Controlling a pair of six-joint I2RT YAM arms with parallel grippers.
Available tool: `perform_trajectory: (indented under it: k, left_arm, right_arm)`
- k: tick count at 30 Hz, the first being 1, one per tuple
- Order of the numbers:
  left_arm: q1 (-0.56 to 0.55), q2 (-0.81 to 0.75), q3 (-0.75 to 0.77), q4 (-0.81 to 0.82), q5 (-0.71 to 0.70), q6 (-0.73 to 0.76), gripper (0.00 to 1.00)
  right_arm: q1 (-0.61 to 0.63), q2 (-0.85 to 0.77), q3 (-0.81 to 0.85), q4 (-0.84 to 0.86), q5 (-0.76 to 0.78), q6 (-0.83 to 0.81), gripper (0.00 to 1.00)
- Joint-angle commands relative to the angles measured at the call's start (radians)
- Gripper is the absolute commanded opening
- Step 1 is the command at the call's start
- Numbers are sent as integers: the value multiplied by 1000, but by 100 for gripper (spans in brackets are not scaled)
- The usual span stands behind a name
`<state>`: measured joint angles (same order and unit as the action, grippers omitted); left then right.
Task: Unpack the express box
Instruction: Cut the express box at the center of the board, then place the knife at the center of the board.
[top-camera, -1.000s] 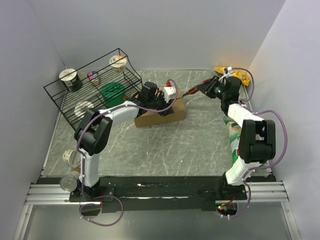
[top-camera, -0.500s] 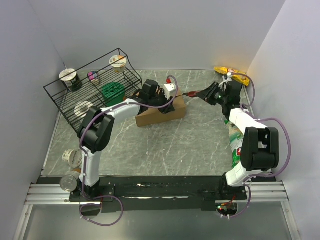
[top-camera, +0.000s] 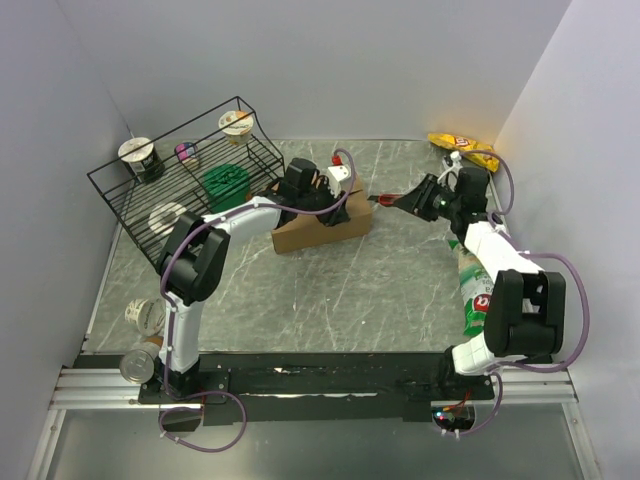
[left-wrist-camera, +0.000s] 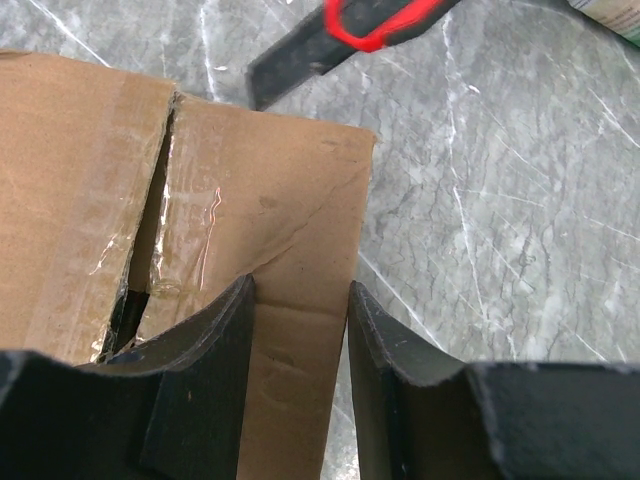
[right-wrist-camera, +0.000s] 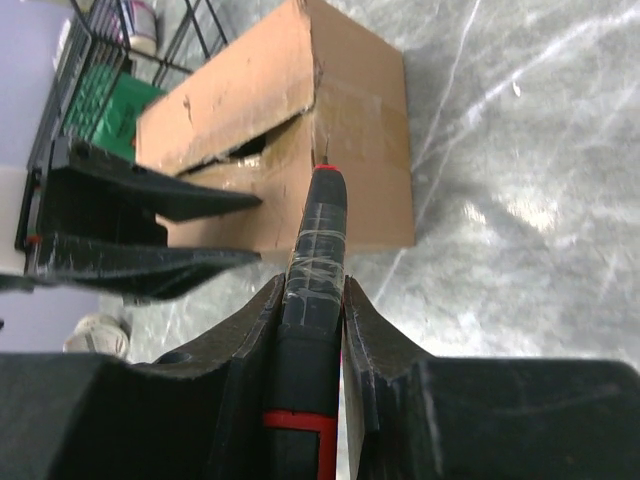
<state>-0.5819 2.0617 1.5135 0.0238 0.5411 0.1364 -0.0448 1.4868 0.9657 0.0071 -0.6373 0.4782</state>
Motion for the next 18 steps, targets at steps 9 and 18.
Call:
perform_trajectory:
  k: [9,18]
  left_arm:
    - [53,-11,8,-44,142,9,51]
    - [62,-173,43,-235,163,143,66]
  right_arm:
    - [-64,-356,-30,-403,-69,-689,0]
    - [186,-504,-534,305,327,-1298,17]
